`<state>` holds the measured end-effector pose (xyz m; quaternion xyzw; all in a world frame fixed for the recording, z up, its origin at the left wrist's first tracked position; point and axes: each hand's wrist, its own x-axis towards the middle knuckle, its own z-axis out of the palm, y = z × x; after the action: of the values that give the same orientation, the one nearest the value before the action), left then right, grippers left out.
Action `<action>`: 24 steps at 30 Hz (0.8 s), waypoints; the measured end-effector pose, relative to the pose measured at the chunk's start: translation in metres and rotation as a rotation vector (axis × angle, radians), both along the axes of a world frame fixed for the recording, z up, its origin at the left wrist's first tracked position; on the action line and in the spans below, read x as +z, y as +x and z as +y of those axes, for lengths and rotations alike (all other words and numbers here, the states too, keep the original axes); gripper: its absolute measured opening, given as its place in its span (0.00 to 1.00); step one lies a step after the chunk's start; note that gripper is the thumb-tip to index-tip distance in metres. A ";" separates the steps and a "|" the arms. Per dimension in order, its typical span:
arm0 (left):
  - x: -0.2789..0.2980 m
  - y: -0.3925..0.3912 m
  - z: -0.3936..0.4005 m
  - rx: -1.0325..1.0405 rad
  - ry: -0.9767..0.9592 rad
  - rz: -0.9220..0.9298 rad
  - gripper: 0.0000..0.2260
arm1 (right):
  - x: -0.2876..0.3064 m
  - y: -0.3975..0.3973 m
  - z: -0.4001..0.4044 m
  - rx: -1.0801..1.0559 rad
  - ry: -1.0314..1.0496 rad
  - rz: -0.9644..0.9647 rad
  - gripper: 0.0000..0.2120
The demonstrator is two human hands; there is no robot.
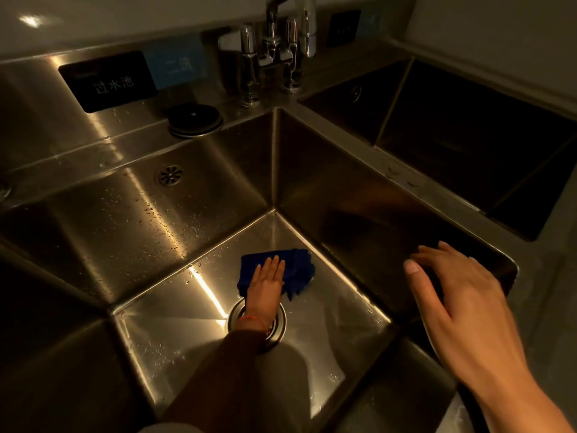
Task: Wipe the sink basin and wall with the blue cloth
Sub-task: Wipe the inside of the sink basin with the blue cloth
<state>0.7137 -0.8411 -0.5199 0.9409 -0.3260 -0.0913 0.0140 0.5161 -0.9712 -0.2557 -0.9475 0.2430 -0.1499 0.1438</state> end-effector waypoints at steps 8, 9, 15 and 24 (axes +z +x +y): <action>0.015 0.034 -0.010 0.044 0.022 0.016 0.30 | 0.002 0.000 0.001 -0.016 0.026 0.022 0.23; 0.016 0.034 -0.010 0.043 0.020 0.018 0.30 | 0.003 0.000 0.001 -0.018 0.029 0.023 0.23; 0.012 0.022 -0.002 0.041 0.003 -0.004 0.29 | 0.004 0.000 0.003 -0.028 0.034 0.038 0.24; -0.001 -0.004 0.028 0.035 0.038 -0.026 0.25 | 0.005 0.000 0.004 -0.018 0.034 0.045 0.25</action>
<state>0.7100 -0.8129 -0.5210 0.9476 -0.3080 -0.0851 -0.0064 0.5166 -0.9676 -0.2507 -0.9459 0.2570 -0.1258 0.1529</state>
